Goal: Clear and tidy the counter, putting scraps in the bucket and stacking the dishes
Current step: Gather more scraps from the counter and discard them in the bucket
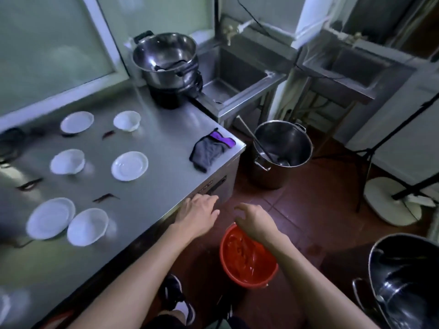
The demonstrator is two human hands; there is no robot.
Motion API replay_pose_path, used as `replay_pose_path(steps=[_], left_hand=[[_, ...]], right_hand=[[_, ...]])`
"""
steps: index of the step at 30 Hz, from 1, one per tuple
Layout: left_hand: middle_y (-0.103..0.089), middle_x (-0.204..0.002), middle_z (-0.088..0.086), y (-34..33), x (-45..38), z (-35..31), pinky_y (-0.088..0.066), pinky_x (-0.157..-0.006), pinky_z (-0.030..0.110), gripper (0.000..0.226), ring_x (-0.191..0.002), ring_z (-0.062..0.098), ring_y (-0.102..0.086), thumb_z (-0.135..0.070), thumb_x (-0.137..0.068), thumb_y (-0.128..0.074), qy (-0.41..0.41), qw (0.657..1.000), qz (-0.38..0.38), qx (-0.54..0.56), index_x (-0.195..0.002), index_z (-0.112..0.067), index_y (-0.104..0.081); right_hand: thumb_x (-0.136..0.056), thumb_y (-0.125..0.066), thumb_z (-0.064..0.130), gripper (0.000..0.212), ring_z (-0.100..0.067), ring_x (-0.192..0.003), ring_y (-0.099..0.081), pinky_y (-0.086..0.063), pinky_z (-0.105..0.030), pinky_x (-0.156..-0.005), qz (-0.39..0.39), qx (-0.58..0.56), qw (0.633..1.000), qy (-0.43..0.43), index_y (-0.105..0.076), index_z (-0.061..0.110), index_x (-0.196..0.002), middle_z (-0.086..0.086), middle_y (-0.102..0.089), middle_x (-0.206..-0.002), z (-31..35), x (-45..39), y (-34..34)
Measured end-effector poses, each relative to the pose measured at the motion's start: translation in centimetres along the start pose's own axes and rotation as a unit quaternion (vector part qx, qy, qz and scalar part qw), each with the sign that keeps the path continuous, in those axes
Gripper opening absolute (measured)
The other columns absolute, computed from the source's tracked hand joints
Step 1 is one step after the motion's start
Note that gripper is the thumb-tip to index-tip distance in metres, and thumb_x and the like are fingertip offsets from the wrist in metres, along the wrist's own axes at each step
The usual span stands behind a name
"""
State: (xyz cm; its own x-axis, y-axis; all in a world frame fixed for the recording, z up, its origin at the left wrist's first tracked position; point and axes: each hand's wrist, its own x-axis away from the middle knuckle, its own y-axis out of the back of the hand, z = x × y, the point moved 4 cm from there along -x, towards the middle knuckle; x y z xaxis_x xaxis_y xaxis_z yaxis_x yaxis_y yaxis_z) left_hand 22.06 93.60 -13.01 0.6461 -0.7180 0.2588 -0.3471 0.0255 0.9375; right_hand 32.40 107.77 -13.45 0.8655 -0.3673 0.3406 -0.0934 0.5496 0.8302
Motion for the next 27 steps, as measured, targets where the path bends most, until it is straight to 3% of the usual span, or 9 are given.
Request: replay_pose_path(steps=[9,12,17,24,27], left_hand=[[-0.056,-0.136,-0.002,0.8,10.8,11.7,-0.039,-0.104,0.042,0.043,-0.127,0.023,-0.047,-0.044,-0.099,-0.043,0.13,0.989,-0.061,0.035,-0.138,-0.025,-0.046],[-0.055,-0.138,-0.002,0.6,15.4,15.9,-0.039,-0.104,0.041,0.045,-0.128,0.023,-0.046,-0.044,-0.099,-0.044,0.165,0.982,-0.08,0.052,-0.14,-0.024,-0.045],[-0.057,-0.134,-0.003,0.3,24.4,22.8,-0.043,-0.098,0.042,0.043,-0.124,0.023,-0.05,-0.043,-0.097,-0.045,0.223,0.967,-0.109,0.059,-0.138,-0.029,-0.045],[-0.058,-0.135,-0.002,-0.3,36.5,31.2,-0.043,-0.098,0.043,0.043,-0.126,0.023,-0.049,-0.044,-0.099,-0.046,0.289,0.94,-0.159,0.091,-0.137,-0.026,-0.05],[-0.062,-0.129,0.001,-0.4,41.7,34.1,-0.045,-0.091,0.042,0.038,-0.119,0.026,-0.053,-0.043,-0.097,-0.049,0.318,0.927,-0.179,0.087,-0.129,-0.023,-0.055]], right_hand=[[-0.085,-0.056,0.028,0.01,-0.035,-0.098,-0.065,-0.053,-0.042,-0.079,0.044,0.05,0.987,0.148,-0.059,0.021,-0.091,-0.007,-0.069,-0.098,13.7,-0.2,-4.8],[-0.086,-0.057,0.033,0.029,-0.029,-0.105,-0.065,-0.054,-0.039,-0.084,0.059,0.055,0.983,0.167,-0.066,0.03,-0.114,-0.003,-0.072,-0.11,18.6,1.0,-7.3],[-0.091,-0.059,0.033,0.039,-0.023,-0.113,-0.064,-0.05,-0.035,-0.089,0.086,0.084,0.968,0.219,-0.061,0.027,-0.129,0.0,-0.069,-0.123,27.0,3.9,-12.7],[-0.092,-0.064,0.034,0.04,-0.025,-0.117,-0.062,-0.048,-0.036,-0.094,0.093,0.099,0.948,0.286,-0.061,0.024,-0.13,-0.001,-0.067,-0.129,38.0,8.6,-19.6],[-0.093,-0.064,0.033,0.04,-0.023,-0.114,-0.063,-0.049,-0.035,-0.095,0.102,0.111,0.935,0.32,-0.061,0.022,-0.131,-0.002,-0.068,-0.127,42.3,10.3,-22.4]])
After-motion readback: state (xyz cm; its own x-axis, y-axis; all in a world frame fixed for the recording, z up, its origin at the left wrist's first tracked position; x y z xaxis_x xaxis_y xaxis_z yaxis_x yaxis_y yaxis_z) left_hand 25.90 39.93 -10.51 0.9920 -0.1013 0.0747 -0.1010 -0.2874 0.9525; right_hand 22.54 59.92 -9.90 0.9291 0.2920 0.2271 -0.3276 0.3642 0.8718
